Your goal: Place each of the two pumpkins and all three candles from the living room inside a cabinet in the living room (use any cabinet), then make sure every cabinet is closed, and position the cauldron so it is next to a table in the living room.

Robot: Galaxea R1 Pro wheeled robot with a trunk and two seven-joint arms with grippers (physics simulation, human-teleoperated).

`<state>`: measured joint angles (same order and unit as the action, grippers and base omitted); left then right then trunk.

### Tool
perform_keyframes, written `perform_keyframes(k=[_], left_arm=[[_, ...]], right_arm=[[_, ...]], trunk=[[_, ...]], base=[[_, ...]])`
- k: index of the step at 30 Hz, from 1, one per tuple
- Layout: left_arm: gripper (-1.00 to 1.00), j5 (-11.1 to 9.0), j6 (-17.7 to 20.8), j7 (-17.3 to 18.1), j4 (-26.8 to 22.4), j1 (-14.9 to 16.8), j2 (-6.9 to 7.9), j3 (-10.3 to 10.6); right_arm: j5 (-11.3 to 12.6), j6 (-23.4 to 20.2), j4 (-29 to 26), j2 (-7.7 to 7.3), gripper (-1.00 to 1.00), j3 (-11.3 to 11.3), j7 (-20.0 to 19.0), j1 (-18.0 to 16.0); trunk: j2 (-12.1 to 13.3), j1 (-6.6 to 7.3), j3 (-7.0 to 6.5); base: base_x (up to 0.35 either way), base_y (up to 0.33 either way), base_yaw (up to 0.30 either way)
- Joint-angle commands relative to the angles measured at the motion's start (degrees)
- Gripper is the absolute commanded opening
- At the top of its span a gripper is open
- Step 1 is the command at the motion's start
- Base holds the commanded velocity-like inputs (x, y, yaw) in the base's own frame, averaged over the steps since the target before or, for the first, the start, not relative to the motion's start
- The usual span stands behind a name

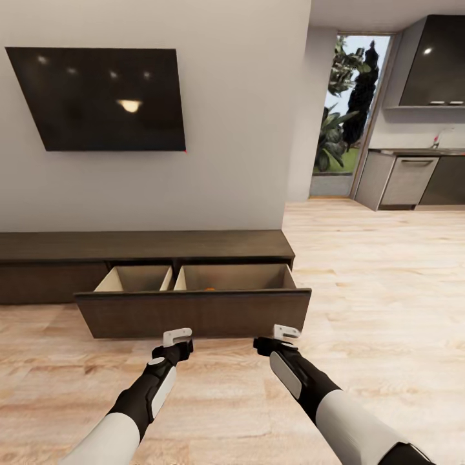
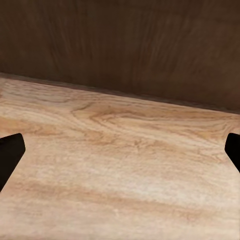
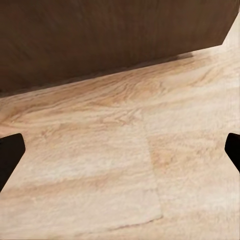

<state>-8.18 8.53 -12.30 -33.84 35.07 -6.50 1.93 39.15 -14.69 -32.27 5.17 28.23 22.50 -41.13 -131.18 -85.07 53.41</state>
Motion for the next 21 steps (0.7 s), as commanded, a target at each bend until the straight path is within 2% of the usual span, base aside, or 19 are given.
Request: perform_keyframes(k=[1, 6, 10, 21], left_arm=[[1.00, 0.0, 0.0, 0.0, 0.0, 0.0, 0.00, 0.0], [1.00, 0.0, 0.0, 0.0, 0.0, 0.0, 0.05, 0.0], [1.00, 0.0, 0.0, 0.0, 0.0, 0.0, 0.05, 0.0], [1.00, 0.0, -0.1, 0.0, 0.0, 0.0, 0.09, -0.1]], right_arm=[[0.0, 0.0, 0.0, 0.04, 1.00, 0.1, -0.4, 0.0], [-0.1, 0.2, -0.1, 0.14, 1.00, 0.2, -1.8, 0.0], [-0.1, 3.1, -0.1, 0.19, 1.00, 0.2, -2.1, 0.0], [-0.1, 4.1, -0.2, 0.16, 1.00, 0.8, -2.1, 0.0]], trunk=[[-0.4, -0.23, 0.18], [-2.4, -1.32, 1.08], [-4.0, -2.20, 1.80], [-8.4, -4.62, 3.77]], base=[[0.000, 0.000, 0.000], [0.000, 0.000, 0.000], [0.000, 0.000, 0.000], [0.000, 0.000, 0.000]])
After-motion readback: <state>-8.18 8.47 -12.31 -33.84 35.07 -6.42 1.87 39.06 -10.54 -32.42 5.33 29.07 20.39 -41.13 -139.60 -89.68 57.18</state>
